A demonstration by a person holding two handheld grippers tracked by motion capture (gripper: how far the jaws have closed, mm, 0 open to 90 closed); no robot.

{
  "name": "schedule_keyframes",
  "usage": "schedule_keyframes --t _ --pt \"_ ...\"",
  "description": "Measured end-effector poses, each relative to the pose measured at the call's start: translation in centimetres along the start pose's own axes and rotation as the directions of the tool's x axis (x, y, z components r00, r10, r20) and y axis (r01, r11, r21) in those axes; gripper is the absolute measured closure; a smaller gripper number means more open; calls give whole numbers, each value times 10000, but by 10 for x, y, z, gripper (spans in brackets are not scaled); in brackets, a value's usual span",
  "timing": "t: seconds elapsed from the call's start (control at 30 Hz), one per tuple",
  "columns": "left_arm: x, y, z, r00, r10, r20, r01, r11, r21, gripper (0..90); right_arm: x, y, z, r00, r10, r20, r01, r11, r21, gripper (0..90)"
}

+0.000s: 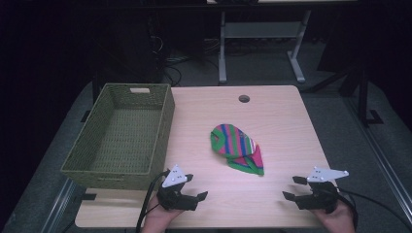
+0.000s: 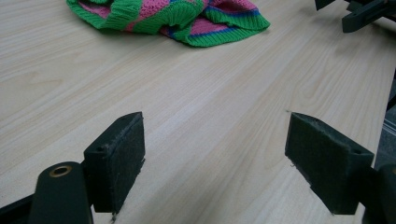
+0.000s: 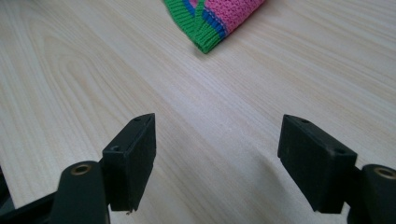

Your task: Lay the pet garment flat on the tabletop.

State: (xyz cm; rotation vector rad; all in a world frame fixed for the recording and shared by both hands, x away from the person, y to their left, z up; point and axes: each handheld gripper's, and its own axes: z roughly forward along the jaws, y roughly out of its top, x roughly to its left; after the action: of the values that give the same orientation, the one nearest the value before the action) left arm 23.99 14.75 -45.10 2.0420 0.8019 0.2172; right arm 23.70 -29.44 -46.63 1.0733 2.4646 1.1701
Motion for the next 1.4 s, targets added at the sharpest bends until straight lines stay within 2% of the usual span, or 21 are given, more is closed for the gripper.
schedule_keyframes --t 0.33,0.4,0.53,0.73,1.0,1.2,1.23,1.4 --pt "1 0 7 9999 124 98 -126 9997 192 196 -4 -1 -2 10000 49 -39 -49 9999 -89 274" --pt "-1 0 6 9996 272 86 -275 9992 289 196 -3 0 -3 10000 6 12 -6 9999 -158 274" --pt "-1 -1 4 9995 259 153 -262 9995 190 196 0 3 -1 10000 -37 20 37 9998 -173 274" --pt "0 -1 2 9996 256 130 -259 9995 156 196 7 9 3 9990 -431 81 431 9990 -105 274" --pt "2 -1 5 9996 245 171 -248 9995 213 196 8 12 7 9991 -416 13 416 9991 -28 274" --pt "2 -1 3 9995 292 87 -294 9993 221 196 10 20 12 9964 -849 72 847 9960 301 265" --pt "2 -1 3 9995 297 73 -299 9993 220 196 11 24 14 9959 -898 -96 901 9951 416 258" --pt "2 -1 4 9994 348 68 -349 9992 216 196 16 36 15 9910 -1313 -251 1319 9909 257 258"
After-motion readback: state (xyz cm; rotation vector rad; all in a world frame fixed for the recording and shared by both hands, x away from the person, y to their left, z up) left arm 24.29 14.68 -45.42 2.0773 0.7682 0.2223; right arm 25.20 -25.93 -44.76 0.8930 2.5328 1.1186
